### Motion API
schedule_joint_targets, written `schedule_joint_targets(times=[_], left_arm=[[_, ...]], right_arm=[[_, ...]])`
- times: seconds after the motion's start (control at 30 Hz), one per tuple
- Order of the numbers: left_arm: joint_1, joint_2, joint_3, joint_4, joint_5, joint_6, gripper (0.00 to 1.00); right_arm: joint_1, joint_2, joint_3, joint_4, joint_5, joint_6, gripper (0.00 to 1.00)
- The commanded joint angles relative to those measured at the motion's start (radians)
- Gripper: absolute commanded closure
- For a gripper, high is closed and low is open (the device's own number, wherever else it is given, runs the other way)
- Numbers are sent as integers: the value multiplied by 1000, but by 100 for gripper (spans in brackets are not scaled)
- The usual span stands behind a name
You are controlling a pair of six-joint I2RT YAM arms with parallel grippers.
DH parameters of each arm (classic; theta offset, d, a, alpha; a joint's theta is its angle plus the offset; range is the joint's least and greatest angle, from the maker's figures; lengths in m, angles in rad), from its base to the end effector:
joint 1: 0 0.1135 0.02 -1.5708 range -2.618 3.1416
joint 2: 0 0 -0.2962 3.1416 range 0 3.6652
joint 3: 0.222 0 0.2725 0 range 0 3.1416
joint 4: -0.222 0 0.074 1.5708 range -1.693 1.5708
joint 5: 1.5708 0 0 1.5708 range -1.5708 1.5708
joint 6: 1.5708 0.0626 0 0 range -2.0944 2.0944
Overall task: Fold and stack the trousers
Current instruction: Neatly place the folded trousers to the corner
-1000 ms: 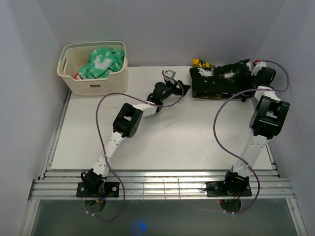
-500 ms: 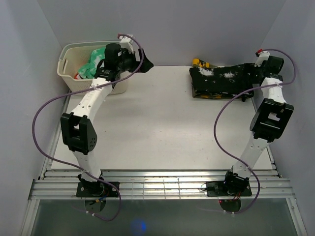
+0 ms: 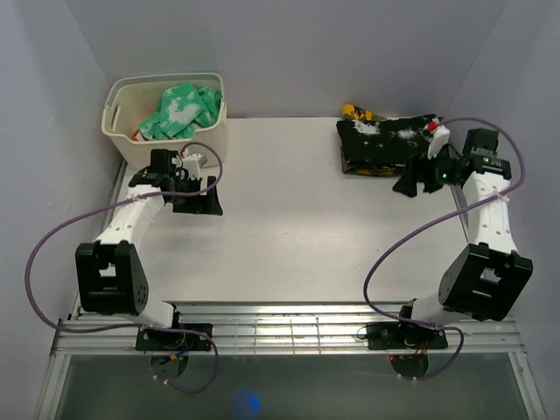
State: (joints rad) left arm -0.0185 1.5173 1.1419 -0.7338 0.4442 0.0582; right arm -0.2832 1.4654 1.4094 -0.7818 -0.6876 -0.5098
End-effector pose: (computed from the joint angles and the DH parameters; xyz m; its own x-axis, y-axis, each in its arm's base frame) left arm 0.3310 -0.0330 0.2508 -0.8816 0.0689 -0.4670 0.2598 0.8968 -0.3582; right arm 0.3371 -0.0567 0.3621 -0.5292 -0.2387 -0.8142 -0.5156 0.8526 0.0852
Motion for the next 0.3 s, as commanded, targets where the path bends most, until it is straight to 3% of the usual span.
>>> schedule_joint_targets(times=[0.0, 0.27], left_arm=[[-8, -163, -70, 25, -42, 97, 2], [-8, -256, -157, 19, -82, 132, 2]], right_arm=[[19, -92, -244, -128, 2, -94, 10], [35, -281, -411, -91, 137, -151, 10]])
